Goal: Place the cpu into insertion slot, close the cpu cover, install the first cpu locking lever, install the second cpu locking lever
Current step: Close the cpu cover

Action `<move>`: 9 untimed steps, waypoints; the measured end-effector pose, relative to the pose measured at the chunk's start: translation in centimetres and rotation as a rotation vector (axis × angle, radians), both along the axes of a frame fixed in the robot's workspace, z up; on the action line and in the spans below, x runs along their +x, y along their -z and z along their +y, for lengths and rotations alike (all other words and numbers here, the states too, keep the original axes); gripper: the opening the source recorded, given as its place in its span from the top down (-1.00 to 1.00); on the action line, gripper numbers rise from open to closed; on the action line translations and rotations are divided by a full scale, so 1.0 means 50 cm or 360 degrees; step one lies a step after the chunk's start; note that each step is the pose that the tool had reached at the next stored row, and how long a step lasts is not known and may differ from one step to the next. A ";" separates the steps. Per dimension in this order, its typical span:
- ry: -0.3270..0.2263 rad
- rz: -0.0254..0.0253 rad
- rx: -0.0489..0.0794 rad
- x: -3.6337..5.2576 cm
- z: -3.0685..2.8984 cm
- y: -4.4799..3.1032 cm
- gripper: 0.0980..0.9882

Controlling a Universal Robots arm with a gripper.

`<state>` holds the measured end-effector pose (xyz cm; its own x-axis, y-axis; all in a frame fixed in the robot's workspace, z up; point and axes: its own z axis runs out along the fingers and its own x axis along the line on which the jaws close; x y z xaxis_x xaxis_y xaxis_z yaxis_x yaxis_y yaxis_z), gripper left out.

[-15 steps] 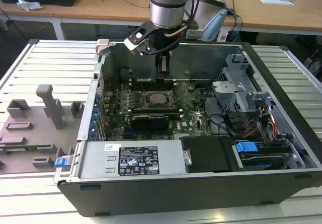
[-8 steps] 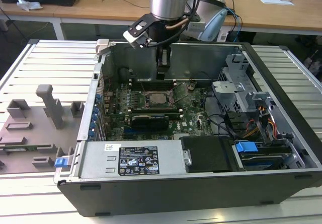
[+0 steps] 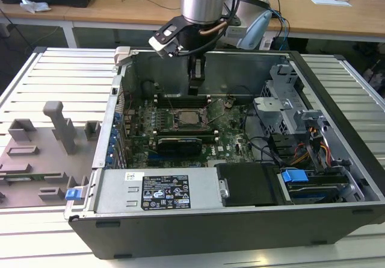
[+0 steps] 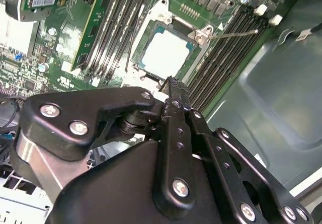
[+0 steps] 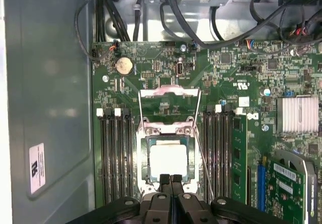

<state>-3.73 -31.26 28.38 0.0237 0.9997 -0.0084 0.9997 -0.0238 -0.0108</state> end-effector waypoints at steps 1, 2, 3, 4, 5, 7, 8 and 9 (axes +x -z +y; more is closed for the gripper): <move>0.0000 0.00002 0.0000 0.005 0.000 0.000 0.98; 0.0000 0.00004 0.0000 0.012 0.000 0.000 0.98; 0.0000 0.00008 0.0000 0.018 0.000 0.000 0.98; 0.0000 0.00012 0.0000 0.025 0.000 0.000 0.98; 0.0000 0.00016 0.0000 0.031 0.000 0.000 0.98; 0.0000 0.00024 0.0000 0.042 0.000 0.000 0.98; 0.0000 0.00029 0.0000 0.048 0.000 0.000 0.98; 0.0000 0.00034 0.0000 0.054 0.000 0.000 0.98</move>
<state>-1.02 -31.26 28.38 0.0237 0.9997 -0.0083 0.9996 -0.0238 -0.0129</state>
